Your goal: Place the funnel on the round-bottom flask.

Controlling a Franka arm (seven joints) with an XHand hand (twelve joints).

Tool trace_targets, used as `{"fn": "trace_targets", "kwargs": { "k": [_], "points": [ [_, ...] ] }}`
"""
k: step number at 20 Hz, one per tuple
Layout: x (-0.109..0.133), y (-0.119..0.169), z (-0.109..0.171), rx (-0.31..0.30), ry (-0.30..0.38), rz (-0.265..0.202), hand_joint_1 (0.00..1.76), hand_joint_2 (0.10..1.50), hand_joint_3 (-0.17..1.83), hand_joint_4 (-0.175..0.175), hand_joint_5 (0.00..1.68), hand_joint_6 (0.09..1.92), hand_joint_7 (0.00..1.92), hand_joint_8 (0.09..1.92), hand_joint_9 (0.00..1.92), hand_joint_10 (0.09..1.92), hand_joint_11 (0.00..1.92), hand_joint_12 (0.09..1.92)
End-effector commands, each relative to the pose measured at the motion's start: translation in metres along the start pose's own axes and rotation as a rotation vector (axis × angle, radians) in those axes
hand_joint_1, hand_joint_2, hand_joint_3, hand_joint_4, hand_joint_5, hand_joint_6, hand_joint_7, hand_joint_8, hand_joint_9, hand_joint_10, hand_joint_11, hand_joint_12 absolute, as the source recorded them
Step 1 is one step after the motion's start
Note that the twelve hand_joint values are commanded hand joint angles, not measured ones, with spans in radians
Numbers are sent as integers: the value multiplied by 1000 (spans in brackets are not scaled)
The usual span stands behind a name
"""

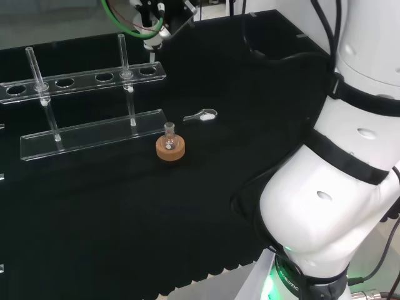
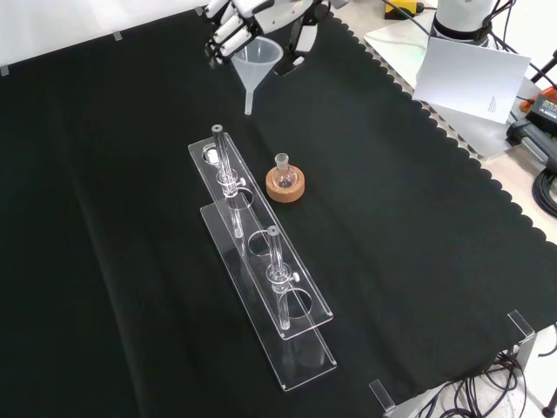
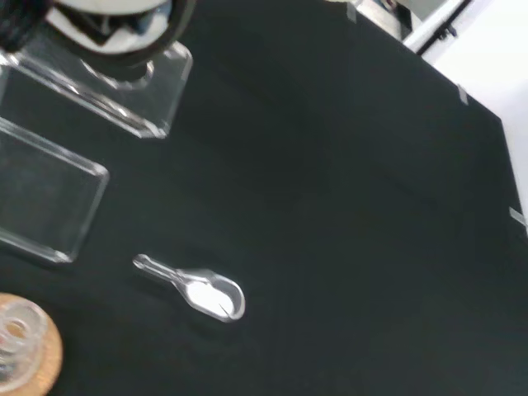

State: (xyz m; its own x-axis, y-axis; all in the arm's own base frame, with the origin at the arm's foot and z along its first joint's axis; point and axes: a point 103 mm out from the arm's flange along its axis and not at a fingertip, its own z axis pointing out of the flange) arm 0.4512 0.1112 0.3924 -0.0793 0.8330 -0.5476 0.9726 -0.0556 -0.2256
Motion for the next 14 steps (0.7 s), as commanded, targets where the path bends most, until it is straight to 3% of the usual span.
{"fn": "trace_targets", "kwargs": {
  "k": [1, 7, 14],
  "points": [
    [18, -37, 33, 95, -139, 44, 938, 684, 699, 42, 590, 634, 639, 571, 1012, 364, 606, 1281],
    [37, -54, 53, 141, -154, 36, 937, 686, 702, 43, 587, 646, 641, 572, 1014, 365, 611, 1278],
    [52, -48, 74, 185, -156, 11, 933, 689, 707, 44, 588, 658, 642, 572, 1017, 366, 621, 1276]
  ]
}}
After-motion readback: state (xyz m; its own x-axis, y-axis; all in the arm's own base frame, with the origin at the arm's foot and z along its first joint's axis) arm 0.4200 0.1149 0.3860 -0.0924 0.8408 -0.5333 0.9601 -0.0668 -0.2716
